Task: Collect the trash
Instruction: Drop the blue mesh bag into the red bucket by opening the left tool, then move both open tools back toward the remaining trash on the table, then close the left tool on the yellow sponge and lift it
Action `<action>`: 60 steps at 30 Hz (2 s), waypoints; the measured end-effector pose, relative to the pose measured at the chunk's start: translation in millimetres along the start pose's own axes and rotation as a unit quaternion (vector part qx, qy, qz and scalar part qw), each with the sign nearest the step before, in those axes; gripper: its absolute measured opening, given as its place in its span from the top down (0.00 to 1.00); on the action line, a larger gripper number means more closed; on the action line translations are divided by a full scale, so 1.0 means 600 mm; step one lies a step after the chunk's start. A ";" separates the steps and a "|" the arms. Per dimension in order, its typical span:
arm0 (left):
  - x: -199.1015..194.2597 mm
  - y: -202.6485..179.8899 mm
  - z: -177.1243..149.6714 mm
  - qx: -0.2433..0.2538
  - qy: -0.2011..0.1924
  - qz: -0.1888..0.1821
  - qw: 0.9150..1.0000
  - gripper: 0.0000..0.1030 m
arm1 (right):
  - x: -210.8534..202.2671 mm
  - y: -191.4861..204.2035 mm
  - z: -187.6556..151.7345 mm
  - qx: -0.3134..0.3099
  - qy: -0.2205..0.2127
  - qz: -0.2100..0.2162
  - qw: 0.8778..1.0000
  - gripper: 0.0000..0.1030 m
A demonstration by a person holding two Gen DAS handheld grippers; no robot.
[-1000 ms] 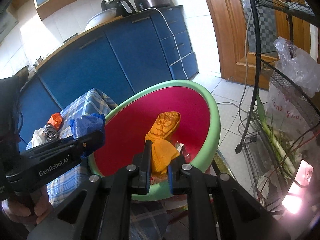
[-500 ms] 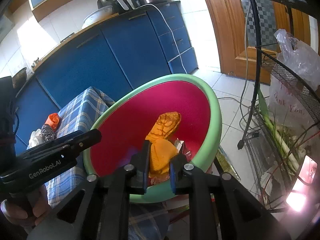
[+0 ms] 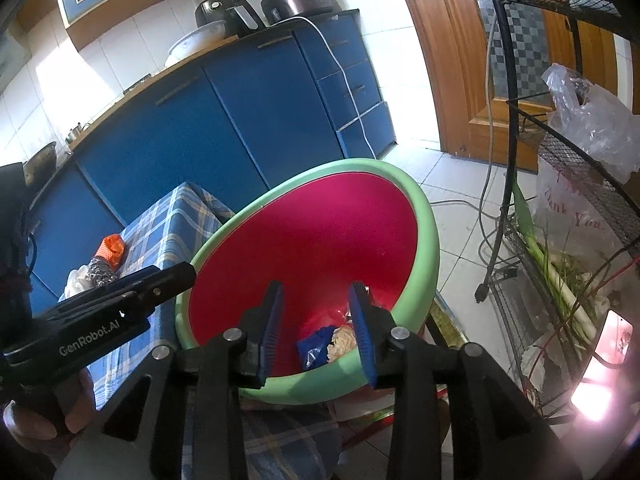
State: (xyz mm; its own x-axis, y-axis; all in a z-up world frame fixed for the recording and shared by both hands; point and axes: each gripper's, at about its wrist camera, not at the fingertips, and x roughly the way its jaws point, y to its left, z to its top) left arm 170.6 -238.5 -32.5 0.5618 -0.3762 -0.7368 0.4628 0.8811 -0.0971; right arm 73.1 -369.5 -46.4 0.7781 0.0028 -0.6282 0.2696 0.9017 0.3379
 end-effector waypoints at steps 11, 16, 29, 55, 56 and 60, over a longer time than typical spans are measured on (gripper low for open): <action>-0.064 0.019 -0.005 -0.015 -0.026 0.012 0.999 0.50 | -0.045 0.026 -0.004 -0.010 -0.017 0.008 1.000 0.61; -0.098 0.040 -0.013 -0.030 -0.036 0.022 0.999 0.50 | -0.069 0.045 -0.006 -0.017 -0.026 0.015 0.999 0.60; -0.175 0.125 -0.046 -0.079 -0.061 0.069 0.993 0.47 | -0.109 0.106 -0.022 -0.045 -0.033 0.034 0.998 0.53; -0.182 0.375 -0.105 -0.188 -0.034 0.173 0.966 0.31 | -0.072 0.225 -0.058 -0.098 0.014 0.026 0.995 0.39; -0.178 0.382 -0.107 -0.190 -0.030 0.176 0.965 0.30 | -0.069 0.227 -0.060 -0.099 0.016 0.027 0.995 0.39; -0.167 0.401 -0.112 -0.206 -0.028 0.158 0.965 0.28 | -0.055 0.237 -0.067 -0.106 0.030 0.022 0.994 0.39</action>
State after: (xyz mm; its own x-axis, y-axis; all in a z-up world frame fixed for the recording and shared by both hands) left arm 179.8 30.2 -27.1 0.6718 -0.0749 -0.7370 -0.0440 0.9891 -0.1405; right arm 63.1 -223.9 -5.8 0.7494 0.0651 -0.6589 0.1051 0.9708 0.2155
